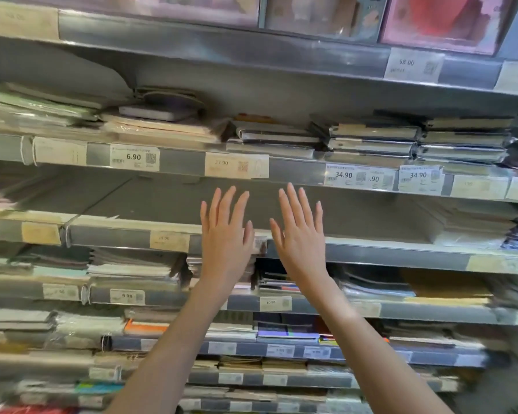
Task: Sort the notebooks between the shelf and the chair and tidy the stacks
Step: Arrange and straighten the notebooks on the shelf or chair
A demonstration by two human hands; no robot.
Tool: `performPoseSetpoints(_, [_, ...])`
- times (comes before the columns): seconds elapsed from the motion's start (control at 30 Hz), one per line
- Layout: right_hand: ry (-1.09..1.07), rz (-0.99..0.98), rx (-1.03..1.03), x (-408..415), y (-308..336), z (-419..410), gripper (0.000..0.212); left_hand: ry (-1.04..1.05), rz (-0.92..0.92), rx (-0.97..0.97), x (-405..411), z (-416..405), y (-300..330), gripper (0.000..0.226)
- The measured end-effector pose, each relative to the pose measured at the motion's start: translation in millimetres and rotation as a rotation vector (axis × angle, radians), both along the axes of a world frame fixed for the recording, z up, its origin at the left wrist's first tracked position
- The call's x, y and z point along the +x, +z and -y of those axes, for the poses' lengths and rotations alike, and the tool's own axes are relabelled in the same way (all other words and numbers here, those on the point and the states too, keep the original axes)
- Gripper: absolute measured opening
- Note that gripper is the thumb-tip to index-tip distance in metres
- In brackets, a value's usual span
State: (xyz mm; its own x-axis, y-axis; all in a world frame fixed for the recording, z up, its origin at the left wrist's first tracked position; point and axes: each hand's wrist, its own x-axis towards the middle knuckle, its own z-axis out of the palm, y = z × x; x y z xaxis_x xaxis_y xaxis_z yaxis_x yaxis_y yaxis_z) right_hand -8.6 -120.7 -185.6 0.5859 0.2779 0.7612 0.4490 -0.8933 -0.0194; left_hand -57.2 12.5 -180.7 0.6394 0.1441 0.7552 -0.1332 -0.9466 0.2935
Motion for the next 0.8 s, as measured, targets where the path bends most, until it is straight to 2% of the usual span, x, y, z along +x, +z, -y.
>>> performPoseSetpoints(0.33, [0.059,-0.184,-0.019,-36.6,-95.8,10.0,0.053,0.021,-0.205,-0.029,-35.8,5.9,-99.6,0.054])
performPoseSetpoints(0.8, [0.092,-0.546,-0.218,-122.7,-302.2,13.5,0.054,0.133,-0.612,-0.138,-139.2,-4.8,-313.6,0.055])
